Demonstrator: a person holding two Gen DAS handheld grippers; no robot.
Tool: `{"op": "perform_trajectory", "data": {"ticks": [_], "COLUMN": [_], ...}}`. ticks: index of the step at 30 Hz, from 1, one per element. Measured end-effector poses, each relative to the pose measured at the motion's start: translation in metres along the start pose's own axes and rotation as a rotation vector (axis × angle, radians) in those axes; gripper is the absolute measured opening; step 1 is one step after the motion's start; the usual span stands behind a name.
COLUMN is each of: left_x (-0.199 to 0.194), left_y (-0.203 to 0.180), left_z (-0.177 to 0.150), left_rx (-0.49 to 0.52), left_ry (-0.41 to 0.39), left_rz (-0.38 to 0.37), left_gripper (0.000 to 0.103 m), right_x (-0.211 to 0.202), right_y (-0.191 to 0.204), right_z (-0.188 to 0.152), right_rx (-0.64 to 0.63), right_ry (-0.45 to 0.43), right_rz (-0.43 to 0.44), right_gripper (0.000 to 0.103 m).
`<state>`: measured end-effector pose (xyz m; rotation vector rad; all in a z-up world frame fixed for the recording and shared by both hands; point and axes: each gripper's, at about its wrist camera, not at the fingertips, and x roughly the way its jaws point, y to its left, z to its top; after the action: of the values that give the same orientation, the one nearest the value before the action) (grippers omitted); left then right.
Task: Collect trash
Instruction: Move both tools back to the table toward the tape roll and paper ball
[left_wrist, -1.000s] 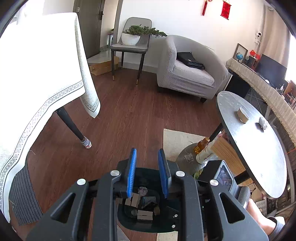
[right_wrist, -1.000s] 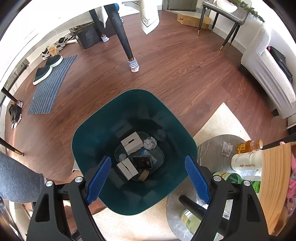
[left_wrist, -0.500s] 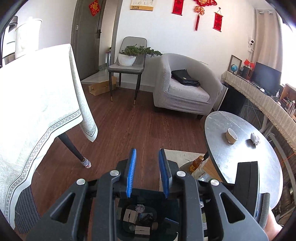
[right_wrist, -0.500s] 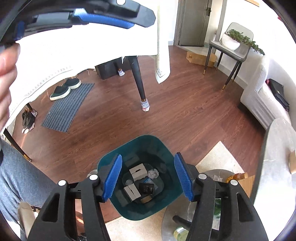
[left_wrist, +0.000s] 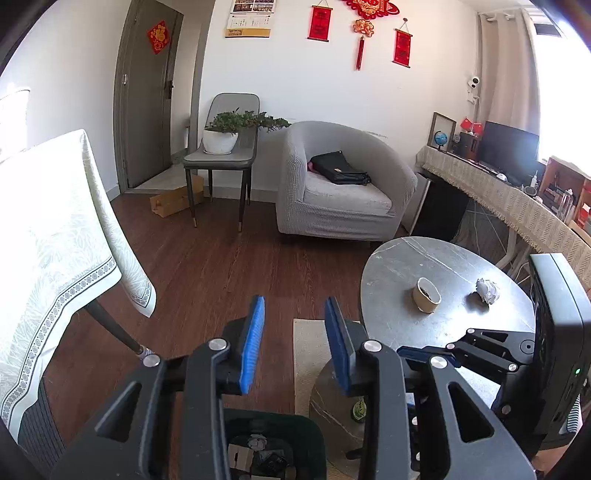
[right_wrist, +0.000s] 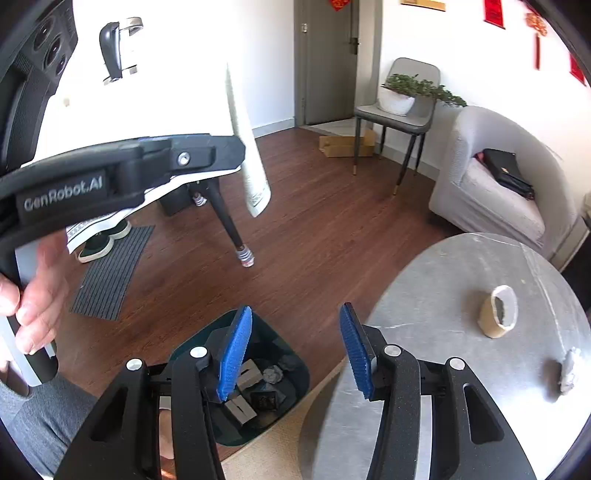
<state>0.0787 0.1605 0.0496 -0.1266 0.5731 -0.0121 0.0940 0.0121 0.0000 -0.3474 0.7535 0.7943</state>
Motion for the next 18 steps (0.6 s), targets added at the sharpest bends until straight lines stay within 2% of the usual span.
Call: {"op": "perform_trajectory", "data": {"ticks": [9, 11, 18], "left_x": [0.046, 0.057, 0.091], "left_y": [-0.048, -0.061, -0.110], "left_z": [-0.001, -0.002, -0.004], "left_rx": [0.014, 0.032, 0.106], "left_ry": [0.049, 0.067, 0.114], "left_rz": [-0.053, -0.070, -0.122], "left_gripper": [0.039, 0.046, 0.056], "right_x": [-0.036, -0.045, -0.063], "right_y": [-0.081, -0.098, -0.145], "right_z": [-0.014, -0.020, -0.041], "right_rx": [0.138, 0.167, 0.243], "right_ry": [-0.048, -0.058, -0.060], "right_rz": [-0.118, -0.138, -0.215], "right_gripper": [0.050, 0.050, 0.050]}}
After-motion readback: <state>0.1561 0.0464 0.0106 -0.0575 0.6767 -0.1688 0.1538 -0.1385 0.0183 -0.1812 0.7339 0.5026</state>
